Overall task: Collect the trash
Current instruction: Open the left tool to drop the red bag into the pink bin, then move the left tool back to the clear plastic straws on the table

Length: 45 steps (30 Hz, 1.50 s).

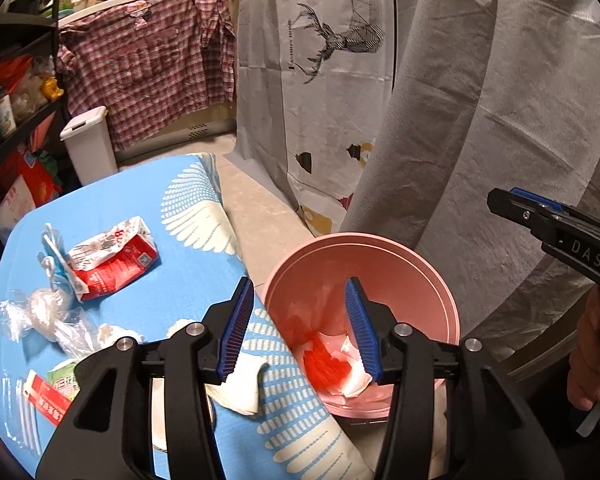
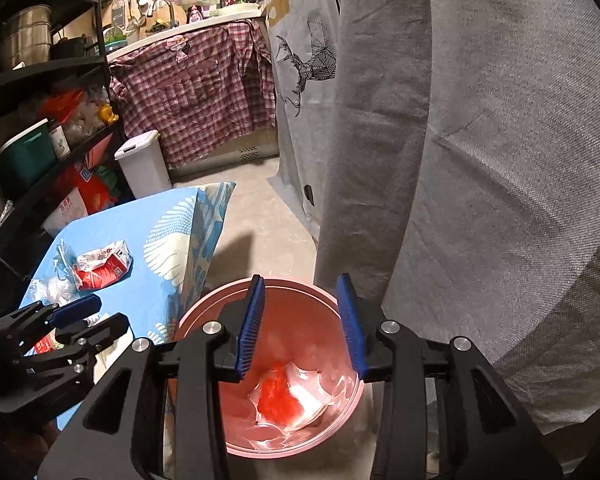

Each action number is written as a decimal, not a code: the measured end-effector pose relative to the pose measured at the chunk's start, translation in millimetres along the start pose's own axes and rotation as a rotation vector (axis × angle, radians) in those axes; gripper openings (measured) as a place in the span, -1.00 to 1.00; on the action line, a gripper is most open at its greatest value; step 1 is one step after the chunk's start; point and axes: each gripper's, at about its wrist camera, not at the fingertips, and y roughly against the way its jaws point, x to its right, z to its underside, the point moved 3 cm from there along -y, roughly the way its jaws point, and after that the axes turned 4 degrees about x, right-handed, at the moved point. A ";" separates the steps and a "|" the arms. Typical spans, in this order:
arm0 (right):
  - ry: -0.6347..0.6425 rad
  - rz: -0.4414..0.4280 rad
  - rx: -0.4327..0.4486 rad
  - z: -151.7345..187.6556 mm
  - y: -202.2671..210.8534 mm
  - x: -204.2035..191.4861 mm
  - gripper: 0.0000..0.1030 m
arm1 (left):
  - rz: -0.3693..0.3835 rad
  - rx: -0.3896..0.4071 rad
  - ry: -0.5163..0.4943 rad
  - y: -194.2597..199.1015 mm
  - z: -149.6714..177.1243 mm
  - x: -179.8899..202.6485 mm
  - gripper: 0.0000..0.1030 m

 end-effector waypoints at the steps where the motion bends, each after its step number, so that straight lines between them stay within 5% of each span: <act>1: 0.000 -0.003 0.004 -0.1 0.9 -0.7 -0.25 | -0.001 0.005 0.002 2.7 -0.5 -1.5 -0.08; 32: 0.128 -0.077 0.120 2.9 25.4 -60.8 -0.25 | -0.161 0.138 0.165 121.8 17.6 -131.0 -0.38; 45: 0.190 -0.238 0.059 14.8 14.0 -117.2 -0.34 | -0.288 0.165 0.364 169.4 36.7 -231.6 -0.52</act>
